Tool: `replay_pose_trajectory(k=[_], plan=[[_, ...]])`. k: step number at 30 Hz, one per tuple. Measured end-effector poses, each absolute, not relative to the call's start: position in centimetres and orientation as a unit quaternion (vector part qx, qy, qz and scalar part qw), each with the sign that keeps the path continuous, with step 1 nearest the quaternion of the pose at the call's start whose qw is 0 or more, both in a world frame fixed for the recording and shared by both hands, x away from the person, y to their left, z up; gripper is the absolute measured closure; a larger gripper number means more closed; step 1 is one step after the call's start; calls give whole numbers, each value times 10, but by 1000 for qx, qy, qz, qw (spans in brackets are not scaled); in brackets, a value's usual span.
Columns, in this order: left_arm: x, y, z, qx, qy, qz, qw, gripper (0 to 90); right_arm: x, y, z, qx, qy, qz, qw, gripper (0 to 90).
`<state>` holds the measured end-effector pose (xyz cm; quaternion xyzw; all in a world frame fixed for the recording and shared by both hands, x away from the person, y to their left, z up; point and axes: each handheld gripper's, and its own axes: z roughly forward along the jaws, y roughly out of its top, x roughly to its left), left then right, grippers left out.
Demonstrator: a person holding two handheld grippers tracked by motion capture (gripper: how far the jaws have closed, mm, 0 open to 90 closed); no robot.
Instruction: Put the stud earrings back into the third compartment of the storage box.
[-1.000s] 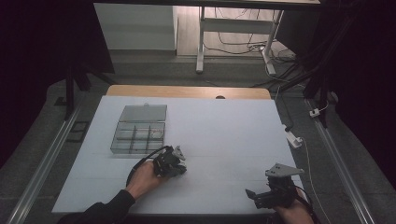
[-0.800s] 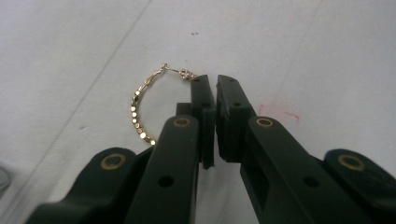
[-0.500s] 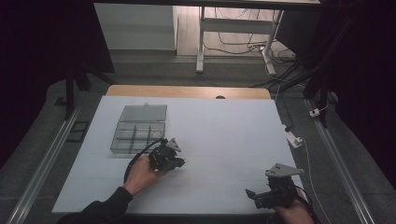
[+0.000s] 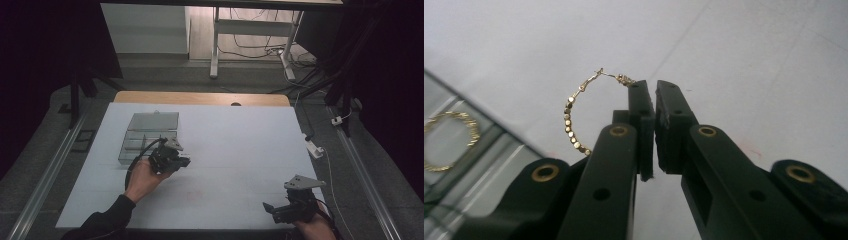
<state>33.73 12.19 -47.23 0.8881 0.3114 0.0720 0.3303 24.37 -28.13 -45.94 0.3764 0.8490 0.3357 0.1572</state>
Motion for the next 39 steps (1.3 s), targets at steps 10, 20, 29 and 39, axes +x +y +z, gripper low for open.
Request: replay_pose_trajectory(k=[10, 20, 29, 39], plan=[[350, 148, -469, 870, 351, 91, 335, 864, 244, -282, -459, 378, 848, 338, 155, 0], [363, 167, -467, 856, 377, 102, 338, 864, 245, -282, -459, 380, 847, 339, 154, 0], [376, 174, -470, 847, 396, 108, 338, 863, 245, -282, -460, 381, 847, 338, 152, 0], [396, 180, -475, 835, 417, 104, 344, 863, 246, -282, -460, 383, 848, 335, 150, 0]])
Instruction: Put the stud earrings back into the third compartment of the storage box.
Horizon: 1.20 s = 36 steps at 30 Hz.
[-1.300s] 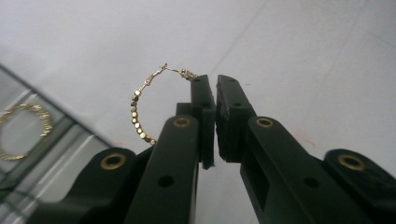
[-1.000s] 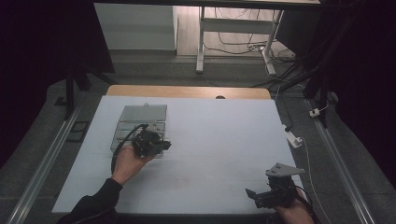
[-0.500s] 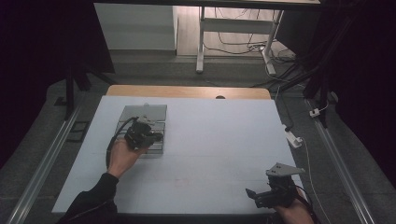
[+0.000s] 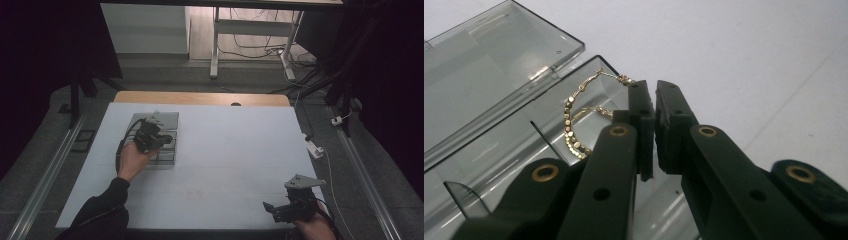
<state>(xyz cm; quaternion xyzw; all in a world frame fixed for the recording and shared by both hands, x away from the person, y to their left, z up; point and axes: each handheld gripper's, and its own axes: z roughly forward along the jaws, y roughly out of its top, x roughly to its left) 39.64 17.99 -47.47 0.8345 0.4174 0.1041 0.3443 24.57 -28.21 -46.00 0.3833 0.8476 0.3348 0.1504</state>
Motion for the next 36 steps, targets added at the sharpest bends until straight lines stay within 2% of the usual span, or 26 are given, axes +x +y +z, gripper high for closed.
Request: replay_pose_trajectory(k=[19, 21, 29, 30, 31, 33, 34, 35, 36], plan=[[422, 179, -502, 840, 434, 83, 314, 847, 246, -282, -460, 382, 849, 334, 150, 0], [422, 178, -503, 840, 435, 85, 314, 792, 245, -282, -460, 382, 849, 333, 150, 0], [414, 182, -495, 833, 431, 91, 335, 693, 245, -282, -460, 381, 848, 335, 153, 0], [412, 181, -494, 832, 428, 93, 340, 629, 244, -282, -460, 381, 848, 335, 154, 0], [410, 181, -493, 834, 422, 94, 341, 629, 244, -282, -460, 381, 848, 335, 154, 0], [406, 180, -491, 838, 411, 100, 346, 570, 244, -282, -460, 380, 848, 336, 154, 0], [403, 180, -491, 839, 405, 104, 348, 482, 244, -282, -460, 380, 848, 336, 155, 0], [402, 179, -490, 841, 399, 105, 349, 482, 244, -282, -460, 380, 848, 336, 155, 0], [400, 179, -489, 843, 396, 107, 347, 437, 244, -282, -460, 379, 848, 336, 156, 0]])
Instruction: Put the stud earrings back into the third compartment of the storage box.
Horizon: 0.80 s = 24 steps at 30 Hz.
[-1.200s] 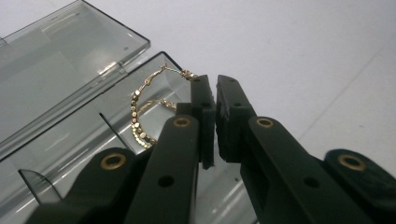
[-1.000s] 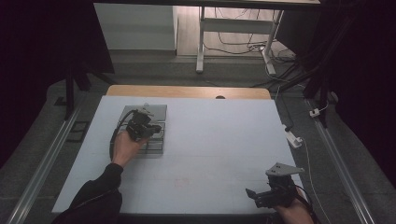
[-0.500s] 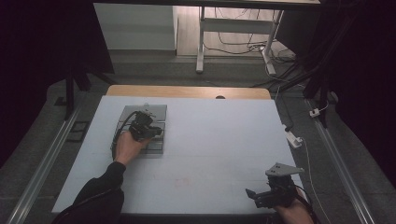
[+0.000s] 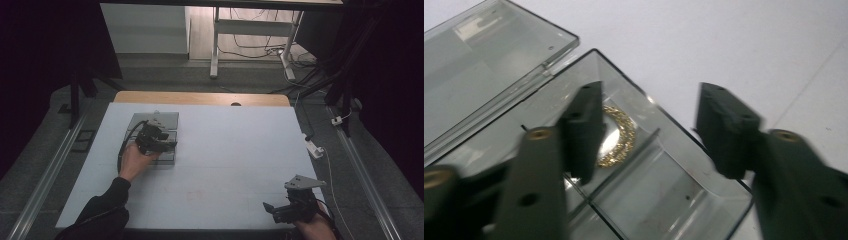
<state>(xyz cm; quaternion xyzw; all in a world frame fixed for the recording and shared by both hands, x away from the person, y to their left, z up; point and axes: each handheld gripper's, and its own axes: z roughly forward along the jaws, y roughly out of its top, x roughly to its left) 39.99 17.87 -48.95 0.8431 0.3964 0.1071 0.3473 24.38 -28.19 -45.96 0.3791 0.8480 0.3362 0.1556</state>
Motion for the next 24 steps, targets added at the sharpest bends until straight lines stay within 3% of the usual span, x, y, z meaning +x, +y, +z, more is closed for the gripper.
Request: replay_pose_trajectory(k=[8, 24], plan=[[389, 180, -483, 838, 403, 92, 357, 204, 243, -281, -459, 377, 849, 335, 158, 0], [343, 198, -462, 822, 404, 74, 395, 44, 243, -280, -460, 375, 851, 333, 159, 0]])
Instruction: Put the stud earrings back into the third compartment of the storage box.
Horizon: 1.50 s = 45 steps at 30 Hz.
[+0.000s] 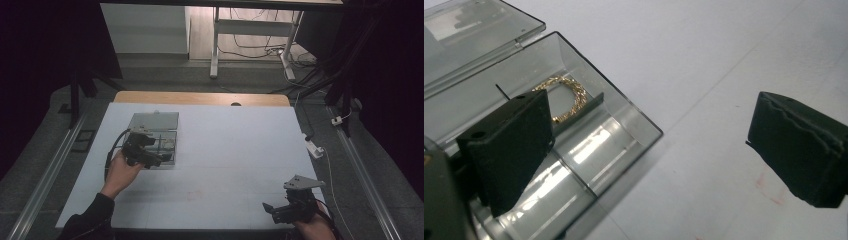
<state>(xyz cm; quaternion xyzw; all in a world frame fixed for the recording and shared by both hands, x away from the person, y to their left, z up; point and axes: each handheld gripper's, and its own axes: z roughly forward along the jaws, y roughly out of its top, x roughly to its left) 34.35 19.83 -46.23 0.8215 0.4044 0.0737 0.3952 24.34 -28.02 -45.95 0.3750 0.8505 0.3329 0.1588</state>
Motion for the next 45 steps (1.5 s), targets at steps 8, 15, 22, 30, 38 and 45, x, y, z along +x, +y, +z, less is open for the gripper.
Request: replay_pose_trajectory(k=[8, 15, 22, 30, 38, 45], plan=[[317, 211, -457, 811, 404, 69, 418, 15, 244, -280, -460, 375, 851, 333, 159, 0], [290, 223, -453, 804, 403, 71, 431, 0, 244, -280, -460, 376, 850, 334, 158, 0], [265, 235, -453, 795, 410, 75, 442, 0, 244, -280, -459, 377, 849, 334, 157, 0], [239, 251, -456, 783, 422, 80, 450, 0, 245, -280, -459, 378, 849, 335, 157, 0], [209, 271, -462, 773, 440, 95, 447, 0, 245, -281, -459, 379, 848, 335, 157, 0], [187, 285, -467, 764, 456, 104, 444, 0, 245, -281, -459, 381, 847, 336, 156, 0]])
